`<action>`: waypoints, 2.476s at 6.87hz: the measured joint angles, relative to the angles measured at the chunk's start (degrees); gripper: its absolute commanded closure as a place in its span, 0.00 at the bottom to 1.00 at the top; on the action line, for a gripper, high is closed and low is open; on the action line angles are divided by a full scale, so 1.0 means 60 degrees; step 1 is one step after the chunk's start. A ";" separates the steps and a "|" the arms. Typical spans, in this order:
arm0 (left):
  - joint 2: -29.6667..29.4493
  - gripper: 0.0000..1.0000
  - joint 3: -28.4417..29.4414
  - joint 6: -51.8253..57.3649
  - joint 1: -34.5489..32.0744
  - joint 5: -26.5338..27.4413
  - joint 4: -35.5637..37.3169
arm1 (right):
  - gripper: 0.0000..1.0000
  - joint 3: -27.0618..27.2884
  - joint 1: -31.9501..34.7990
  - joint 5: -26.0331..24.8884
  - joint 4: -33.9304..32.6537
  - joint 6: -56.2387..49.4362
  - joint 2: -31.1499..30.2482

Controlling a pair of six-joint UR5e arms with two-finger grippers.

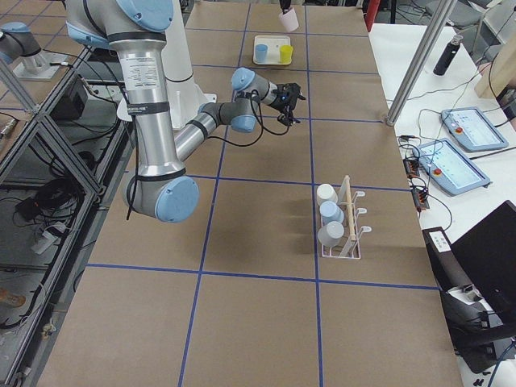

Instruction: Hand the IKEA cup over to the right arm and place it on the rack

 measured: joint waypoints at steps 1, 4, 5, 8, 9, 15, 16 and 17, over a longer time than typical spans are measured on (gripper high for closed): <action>-0.1035 1.00 0.0532 -0.1453 0.0710 0.0796 -0.0899 | 0.00 0.0198 -0.0204 0.0192 0.0013 0.0652 0.0404; -0.1876 1.00 0.1611 -0.4005 0.2707 0.4189 -0.4861 | 0.00 0.0778 -0.0716 0.0562 0.0393 0.2843 0.1417; -0.1895 1.00 0.2223 -0.4574 0.2849 0.4699 -0.6559 | 0.00 0.0814 -0.0861 0.0593 0.1023 0.3574 0.1517; -0.1956 1.00 0.2963 -0.5107 0.3161 0.5255 -0.8918 | 0.00 0.0605 -0.0986 0.0578 0.1706 0.5532 0.1969; -0.2028 1.00 0.2929 -0.5129 0.3323 0.5266 -0.9163 | 0.00 0.0513 -0.0985 0.0564 0.1718 0.5887 0.2087; -0.2253 1.00 0.2581 -0.5124 0.3779 0.5168 -0.9298 | 0.00 0.0457 -0.0850 0.0547 0.1715 0.6580 0.2193; -0.2254 1.00 0.2528 -0.5125 0.3837 0.5167 -0.9298 | 0.00 0.0451 -0.0850 0.0547 0.1715 0.6580 0.2193; -0.2254 1.00 0.2502 -0.5125 0.3910 0.5163 -0.9298 | 0.01 0.0451 -0.0850 0.0547 0.1714 0.6581 0.2193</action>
